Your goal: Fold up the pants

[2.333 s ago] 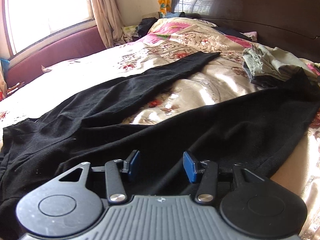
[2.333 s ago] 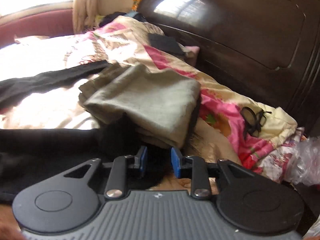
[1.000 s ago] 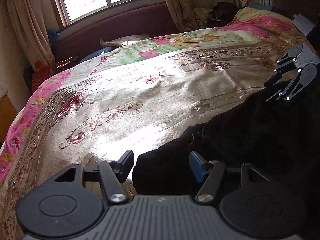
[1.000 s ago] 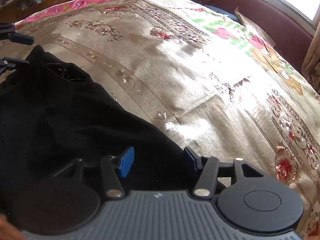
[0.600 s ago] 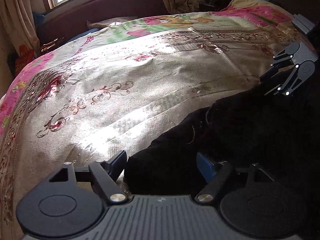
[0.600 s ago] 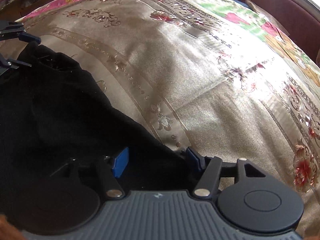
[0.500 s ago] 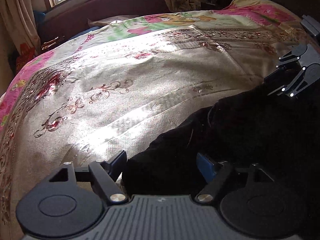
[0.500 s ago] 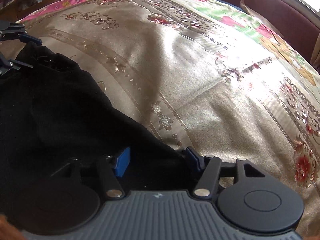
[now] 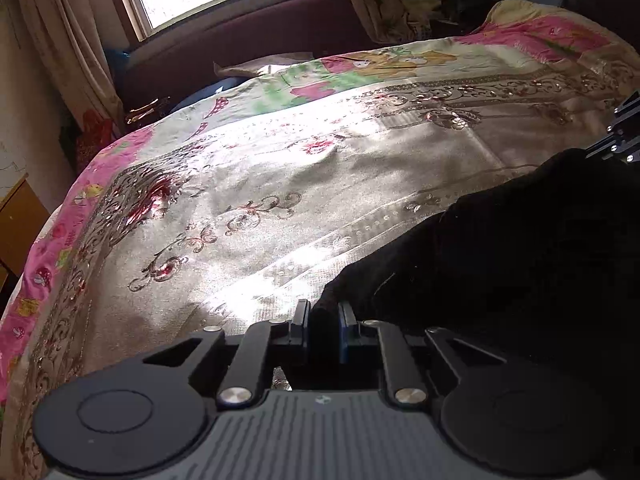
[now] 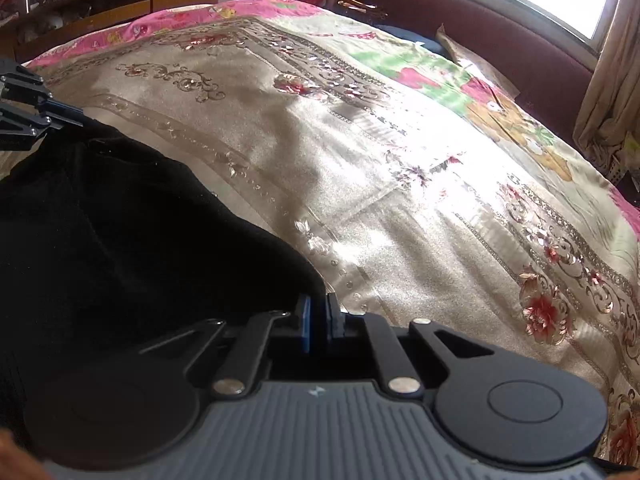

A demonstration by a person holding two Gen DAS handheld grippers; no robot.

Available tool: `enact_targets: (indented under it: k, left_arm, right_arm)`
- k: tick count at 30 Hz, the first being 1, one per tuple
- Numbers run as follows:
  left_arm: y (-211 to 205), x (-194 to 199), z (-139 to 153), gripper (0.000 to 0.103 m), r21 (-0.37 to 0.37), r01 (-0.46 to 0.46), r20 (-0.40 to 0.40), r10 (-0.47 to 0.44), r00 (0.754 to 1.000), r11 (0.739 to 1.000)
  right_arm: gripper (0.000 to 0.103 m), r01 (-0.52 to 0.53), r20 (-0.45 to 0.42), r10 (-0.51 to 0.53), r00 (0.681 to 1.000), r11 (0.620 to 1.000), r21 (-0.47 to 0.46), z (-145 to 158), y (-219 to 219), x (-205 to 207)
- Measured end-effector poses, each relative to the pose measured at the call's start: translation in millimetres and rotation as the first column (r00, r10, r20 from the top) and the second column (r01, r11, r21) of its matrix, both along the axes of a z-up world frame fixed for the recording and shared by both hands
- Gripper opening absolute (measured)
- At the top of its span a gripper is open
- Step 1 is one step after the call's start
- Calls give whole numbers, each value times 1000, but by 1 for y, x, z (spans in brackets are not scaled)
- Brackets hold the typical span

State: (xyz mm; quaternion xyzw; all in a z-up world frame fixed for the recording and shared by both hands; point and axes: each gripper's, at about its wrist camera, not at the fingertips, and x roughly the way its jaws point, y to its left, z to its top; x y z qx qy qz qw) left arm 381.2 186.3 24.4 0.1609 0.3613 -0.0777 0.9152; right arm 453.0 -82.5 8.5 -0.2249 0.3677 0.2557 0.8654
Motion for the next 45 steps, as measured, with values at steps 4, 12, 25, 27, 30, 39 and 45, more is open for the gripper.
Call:
enact_targets:
  k: [4, 12, 25, 27, 30, 39, 45]
  left_arm:
    - [0, -49, 32, 29, -26, 10, 77, -8, 997, 1000]
    - [22, -194, 76, 26, -98, -22, 165, 38, 986, 995]
    - [46, -289, -13, 26, -198, -164, -16, 164, 986, 966]
    - [44, -296, -15, 27, -219, -166, 5, 172, 985, 961]
    - [44, -294, -11, 40, -274, -147, 37, 163, 986, 951]
    - [58, -242, -16, 88, -258, -66, 55, 83, 995, 964]
    - [54, -226, -22, 57, -275, -15, -15, 11, 1000, 961]
  right_arm:
    - [7, -3, 65, -1, 998, 999, 51, 41, -13, -53]
    - [6, -30, 43, 24, 999, 987, 155, 95, -34, -216]
    - [7, -100, -146, 109, 983, 993, 69, -4, 28, -338]
    - [7, -133, -125, 135, 983, 991, 20, -4, 31, -341]
    - [7, -117, -131, 118, 984, 993, 13, 4, 25, -336]
    - [7, -74, -139, 76, 987, 997, 26, 13, 17, -329]
    - [7, -59, -153, 61, 986, 998, 21, 14, 15, -324]
